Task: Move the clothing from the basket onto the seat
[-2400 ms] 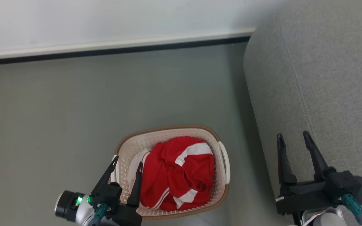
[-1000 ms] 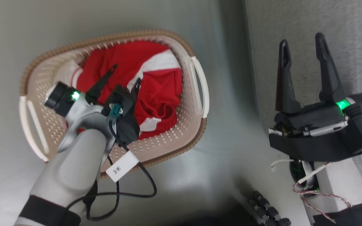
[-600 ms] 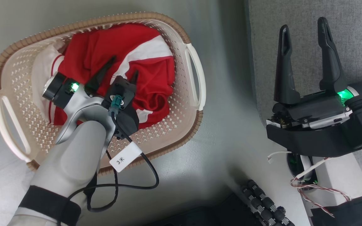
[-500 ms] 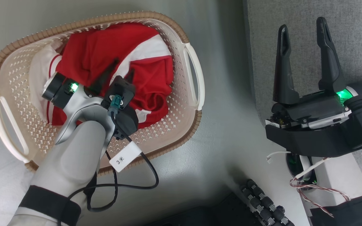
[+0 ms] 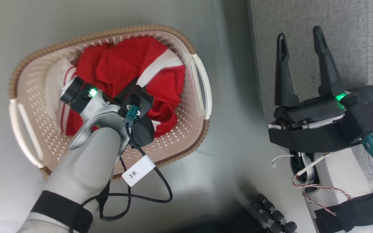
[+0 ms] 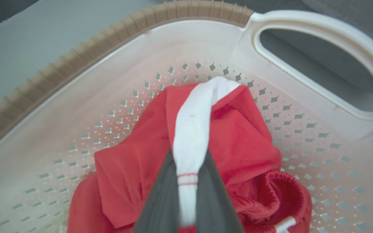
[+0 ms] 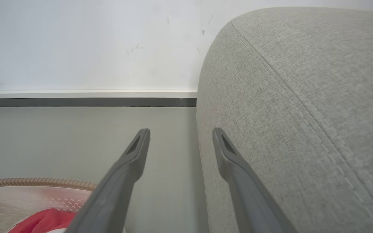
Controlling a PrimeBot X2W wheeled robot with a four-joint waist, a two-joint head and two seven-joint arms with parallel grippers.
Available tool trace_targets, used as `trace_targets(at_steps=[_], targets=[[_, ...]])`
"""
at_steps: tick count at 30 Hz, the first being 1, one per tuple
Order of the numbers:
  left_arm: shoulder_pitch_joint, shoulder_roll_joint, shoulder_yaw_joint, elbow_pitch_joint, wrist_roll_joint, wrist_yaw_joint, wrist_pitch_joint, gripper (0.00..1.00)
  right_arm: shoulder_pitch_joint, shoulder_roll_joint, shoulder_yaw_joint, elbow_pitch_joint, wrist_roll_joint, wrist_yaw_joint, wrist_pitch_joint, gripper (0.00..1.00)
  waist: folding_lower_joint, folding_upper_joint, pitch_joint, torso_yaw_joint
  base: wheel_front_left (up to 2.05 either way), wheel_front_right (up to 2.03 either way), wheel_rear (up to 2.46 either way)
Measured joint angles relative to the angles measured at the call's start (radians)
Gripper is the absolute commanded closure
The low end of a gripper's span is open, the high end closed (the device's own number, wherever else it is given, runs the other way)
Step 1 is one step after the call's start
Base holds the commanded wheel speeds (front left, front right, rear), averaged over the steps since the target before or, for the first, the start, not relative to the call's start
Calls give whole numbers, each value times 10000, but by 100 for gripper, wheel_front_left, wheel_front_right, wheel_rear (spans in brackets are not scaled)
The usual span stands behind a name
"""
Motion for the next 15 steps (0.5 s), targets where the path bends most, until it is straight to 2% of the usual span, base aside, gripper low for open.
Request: trace_targets(at_steps=[7,15], targets=[[40,-142,-130,-58,-303,-205,-100,100,-6,-13,-291,562,10,15,8,0,0,0,-632,236,0,0,0],[194,-232,-464,-414,-589,-460,-171,100,58,-364,-744,1231,10,138,10,0,0,0,-1663,687,0,0,0]])
